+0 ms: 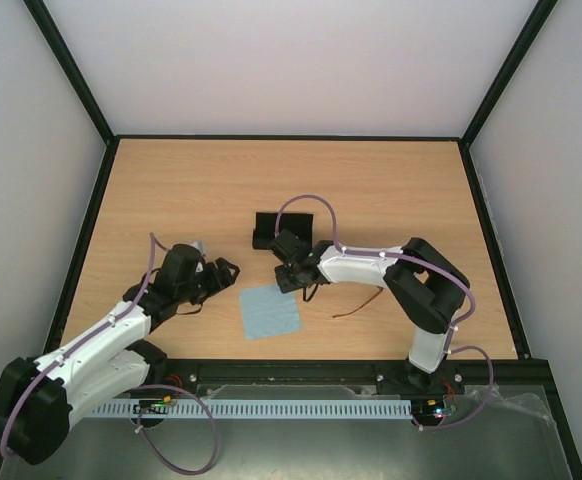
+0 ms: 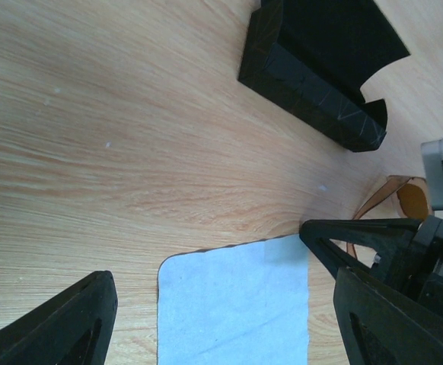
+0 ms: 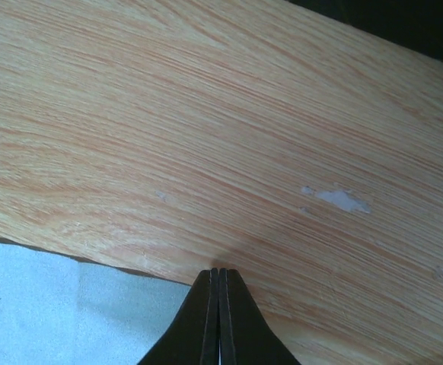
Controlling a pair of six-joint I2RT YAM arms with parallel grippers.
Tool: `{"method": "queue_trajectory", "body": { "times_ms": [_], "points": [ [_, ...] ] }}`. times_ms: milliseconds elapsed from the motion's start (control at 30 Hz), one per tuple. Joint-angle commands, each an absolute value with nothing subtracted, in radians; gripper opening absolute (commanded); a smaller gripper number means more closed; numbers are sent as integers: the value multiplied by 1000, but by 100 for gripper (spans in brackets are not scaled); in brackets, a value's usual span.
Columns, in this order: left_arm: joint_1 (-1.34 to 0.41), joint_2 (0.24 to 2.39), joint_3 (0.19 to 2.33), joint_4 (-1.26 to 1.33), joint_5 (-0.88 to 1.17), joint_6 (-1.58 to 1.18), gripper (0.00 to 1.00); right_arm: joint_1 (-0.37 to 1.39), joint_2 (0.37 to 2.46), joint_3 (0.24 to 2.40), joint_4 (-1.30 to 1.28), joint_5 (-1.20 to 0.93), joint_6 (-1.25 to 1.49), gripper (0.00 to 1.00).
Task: Organize the sunglasses
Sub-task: Fold the glasses cleaning cloth at the center of the board.
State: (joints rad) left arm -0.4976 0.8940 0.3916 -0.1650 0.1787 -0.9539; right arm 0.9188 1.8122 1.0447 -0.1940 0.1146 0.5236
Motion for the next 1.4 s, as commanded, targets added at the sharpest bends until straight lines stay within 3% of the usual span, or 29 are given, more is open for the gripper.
{"method": "queue_trajectory", "body": {
  "times_ms": [0, 300, 733, 900, 1167, 1367],
  "points": [
    [-523, 925, 400, -147, 186, -947, 81, 927, 1787, 1012, -278, 132, 521, 1],
    [-586, 1023, 451, -175, 129, -920, 78, 927, 1760, 1032, -296, 162, 512, 1],
    [-647, 1178, 533, -187, 55, -873, 31, 927, 1791, 1083, -304, 167, 500, 1],
    [-708, 1254, 590, -243, -35, -862, 30, 927, 1793, 1090, -304, 167, 497, 1],
    [-751, 1339, 615, -263, -95, -868, 18, 927, 1797, 1086, -304, 169, 497, 1],
    [-783, 1383, 639, -301, -143, -877, 18, 928, 1794, 1083, -299, 167, 498, 1]
  ]
}}
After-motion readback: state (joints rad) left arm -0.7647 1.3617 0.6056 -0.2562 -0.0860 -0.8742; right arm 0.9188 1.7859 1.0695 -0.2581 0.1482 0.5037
